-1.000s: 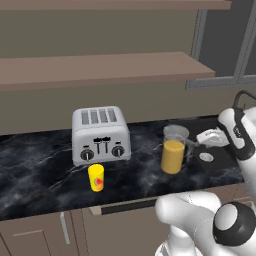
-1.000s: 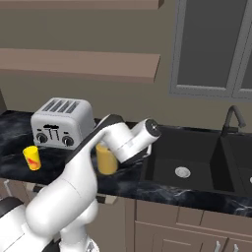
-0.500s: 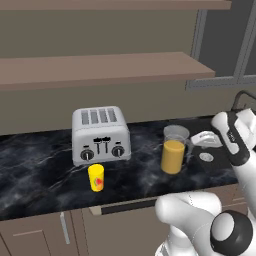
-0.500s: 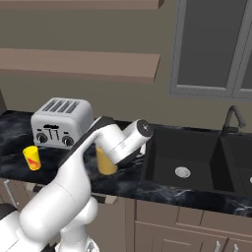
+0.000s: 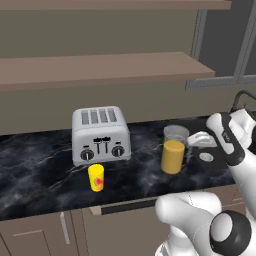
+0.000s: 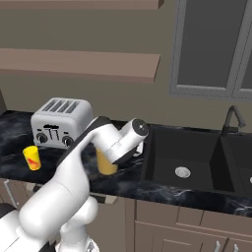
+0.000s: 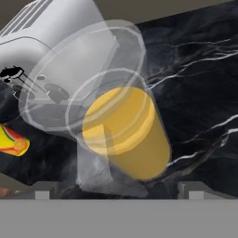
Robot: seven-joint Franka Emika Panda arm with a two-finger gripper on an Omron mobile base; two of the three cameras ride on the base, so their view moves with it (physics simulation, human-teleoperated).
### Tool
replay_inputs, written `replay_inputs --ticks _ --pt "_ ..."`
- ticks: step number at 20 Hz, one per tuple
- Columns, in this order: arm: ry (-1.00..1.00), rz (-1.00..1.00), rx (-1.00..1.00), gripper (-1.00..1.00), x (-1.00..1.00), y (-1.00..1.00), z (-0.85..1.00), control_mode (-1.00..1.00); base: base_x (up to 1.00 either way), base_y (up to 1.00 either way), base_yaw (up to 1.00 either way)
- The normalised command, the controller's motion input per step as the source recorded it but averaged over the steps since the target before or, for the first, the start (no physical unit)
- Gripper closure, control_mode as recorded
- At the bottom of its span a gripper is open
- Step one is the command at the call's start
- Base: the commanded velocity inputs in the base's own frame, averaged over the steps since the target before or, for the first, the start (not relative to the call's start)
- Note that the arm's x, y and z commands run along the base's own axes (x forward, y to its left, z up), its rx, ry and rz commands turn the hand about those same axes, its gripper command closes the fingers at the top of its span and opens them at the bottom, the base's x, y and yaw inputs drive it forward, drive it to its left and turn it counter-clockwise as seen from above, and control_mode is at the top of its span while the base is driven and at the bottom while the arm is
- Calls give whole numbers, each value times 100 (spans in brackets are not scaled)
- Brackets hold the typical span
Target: Place the pitcher and cup on the dining counter for serving.
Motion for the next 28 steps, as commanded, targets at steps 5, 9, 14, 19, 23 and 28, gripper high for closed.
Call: replay_inputs --ticks 5,9,14,19,23,28 --pt "0 0 -4 100 16 15 -20 -100 0 0 0" --pt "0 0 -3 100 29 6 -20 -100 0 0 0" --pt "0 0 0 100 12 0 -2 -100 0 0 0" --pt "0 0 0 100 0 0 0 -100 0 0 0" --pt "-5 1 0 100 -17 0 5 -100 0 0 0" --pt "-18 1 1 100 -37 1 28 -100 0 0 0"
